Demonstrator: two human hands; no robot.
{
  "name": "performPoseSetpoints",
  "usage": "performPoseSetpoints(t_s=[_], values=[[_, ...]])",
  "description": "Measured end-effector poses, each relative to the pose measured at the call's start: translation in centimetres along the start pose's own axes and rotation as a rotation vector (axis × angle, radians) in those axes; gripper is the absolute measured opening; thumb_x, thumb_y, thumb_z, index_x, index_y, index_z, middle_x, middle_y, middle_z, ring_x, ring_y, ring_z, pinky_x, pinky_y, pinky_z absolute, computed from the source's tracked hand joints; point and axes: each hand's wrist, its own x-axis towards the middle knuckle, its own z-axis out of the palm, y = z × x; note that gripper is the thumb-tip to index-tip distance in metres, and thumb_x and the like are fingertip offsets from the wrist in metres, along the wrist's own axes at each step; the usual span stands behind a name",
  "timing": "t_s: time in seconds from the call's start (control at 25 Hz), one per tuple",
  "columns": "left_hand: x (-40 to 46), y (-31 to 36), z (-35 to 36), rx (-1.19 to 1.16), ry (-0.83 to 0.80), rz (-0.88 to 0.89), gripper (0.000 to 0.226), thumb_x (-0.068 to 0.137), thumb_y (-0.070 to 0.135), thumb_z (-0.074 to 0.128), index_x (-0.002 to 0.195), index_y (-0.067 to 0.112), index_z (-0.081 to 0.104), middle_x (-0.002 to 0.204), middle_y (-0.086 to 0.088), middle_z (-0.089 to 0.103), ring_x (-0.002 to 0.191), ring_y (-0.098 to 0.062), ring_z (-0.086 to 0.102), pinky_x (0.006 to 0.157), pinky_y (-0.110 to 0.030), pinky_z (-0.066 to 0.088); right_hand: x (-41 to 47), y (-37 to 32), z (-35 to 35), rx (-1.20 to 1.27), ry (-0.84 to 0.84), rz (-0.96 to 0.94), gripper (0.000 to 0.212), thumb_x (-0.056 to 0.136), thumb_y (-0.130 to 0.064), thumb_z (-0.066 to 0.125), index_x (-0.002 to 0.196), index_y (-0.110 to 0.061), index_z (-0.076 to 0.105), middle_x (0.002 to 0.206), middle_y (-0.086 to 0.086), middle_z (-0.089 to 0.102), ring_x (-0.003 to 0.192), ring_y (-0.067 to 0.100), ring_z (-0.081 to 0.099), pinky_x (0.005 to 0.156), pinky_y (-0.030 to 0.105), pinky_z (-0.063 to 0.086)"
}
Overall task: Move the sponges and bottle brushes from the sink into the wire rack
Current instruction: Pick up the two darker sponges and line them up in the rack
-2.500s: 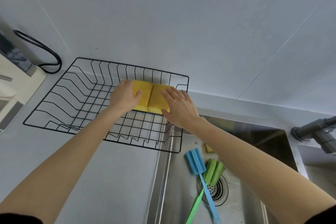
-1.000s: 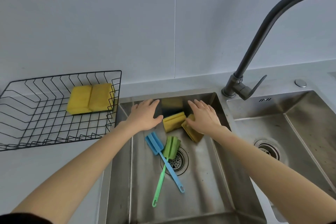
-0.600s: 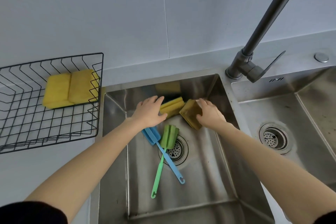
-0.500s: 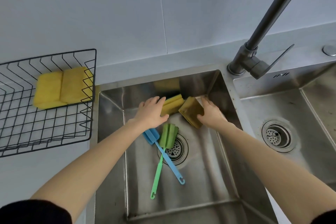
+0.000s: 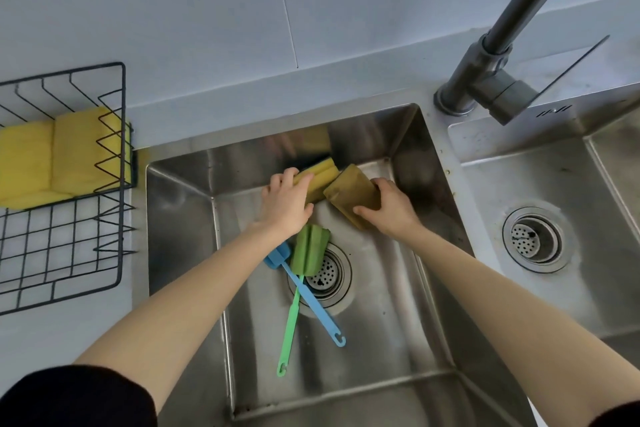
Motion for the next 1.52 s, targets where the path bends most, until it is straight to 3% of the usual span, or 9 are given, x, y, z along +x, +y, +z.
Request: performPoseSetpoints(t_s=[0.2,0.36,0.68,0.92,1.12,1.28,1.4,1.52], values=[[0.0,-0.3,0.4,-0.094,0.131,0.007,0.044,0.089,0.008,0.048,0.131,0.017,0.042,0.134,-0.013,0.04,0.121,-0.032,0.038,0.1,-0.042,0.039,-0.5,-0.1,0.2,-0.015,0.07,0.004,0.061,0.079,-0.032,0.07,0.129,-0.01,0.044,0.132,0.01,0.05,0.118,0.025,0.052,0.095,0.036,0.046],[-0.9,-0.2,-0.3,-0.208,0.167,-0.007,0.039,0.089,0.01,0.047,0.128,0.015,0.046,0.129,-0.013,0.043,0.118,-0.029,0.039,0.093,-0.035,0.044,-1.8,-0.5,0.0,0.051,0.103,-0.01,0.059,0.08,-0.03,0.07,0.129,-0.011,0.043,0.13,0.01,0.053,0.116,0.026,0.054,0.094,0.037,0.047],[-4.8,-0.7,-4.3,-0.345,0.214,-0.113,0.041,0.087,0.02,0.051,0.127,0.013,0.047,0.126,-0.014,0.043,0.12,-0.029,0.041,0.095,-0.034,0.041,-4.8,-3.4,-2.5,0.272,0.21,-0.002,0.055,0.082,-0.031,0.067,0.129,-0.01,0.046,0.126,0.012,0.057,0.11,0.026,0.057,0.082,0.027,0.046],[-8.6,-1.5,-7.4,-0.543,0.313,-0.178,0.039,0.085,0.02,0.055,0.123,0.011,0.05,0.123,-0.016,0.046,0.112,-0.028,0.049,0.082,-0.026,0.038,-7.8,-6.1,-4.5,0.277,0.279,-0.024,0.053,0.082,-0.036,0.066,0.125,-0.009,0.051,0.122,0.012,0.059,0.108,0.026,0.057,0.086,0.031,0.047],[-11.4,-2.5,-10.2,-0.623,0.423,-0.153,0.035,0.084,0.02,0.057,0.115,0.006,0.055,0.115,-0.015,0.057,0.098,-0.021,0.051,0.077,-0.026,0.036,-10.8,-9.2,-5.4,0.305,0.271,-0.09,0.05,0.084,-0.034,0.065,0.124,-0.007,0.052,0.113,0.008,0.06,0.094,0.016,0.051,0.072,0.02,0.041],[-13.6,-3.0,-12.8,-0.675,0.528,-0.119,0.033,0.085,0.02,0.055,0.113,0.002,0.057,0.105,-0.011,0.06,0.093,-0.018,0.053,0.075,-0.029,0.04,-12.6,-12.0,-5.8,0.326,0.26,-0.143,0.049,0.085,-0.035,0.063,0.124,-0.008,0.051,0.109,0.006,0.059,0.093,0.014,0.05,0.078,0.024,0.041],[-15.3,-3.7,-14.4,-0.732,0.588,-0.094,0.033,0.089,0.018,0.049,0.117,0.002,0.053,0.114,-0.011,0.057,0.093,-0.016,0.05,0.077,-0.029,0.042,-13.7,-14.6,-5.7,0.374,0.261,-0.173,0.051,0.084,-0.038,0.063,0.124,-0.008,0.05,0.115,0.008,0.06,0.096,0.02,0.057,0.085,0.033,0.052],[-16.7,-4.8,-15.6,-0.819,0.62,-0.091,0.033,0.09,0.019,0.046,0.119,0.003,0.051,0.114,-0.006,0.054,0.095,-0.017,0.05,0.081,-0.03,0.043,-14.7,-17.1,-5.3,0.412,0.232,-0.202,0.05,0.086,-0.037,0.061,0.124,-0.008,0.047,0.108,0.007,0.056,0.093,0.022,0.057,0.089,0.039,0.055]])
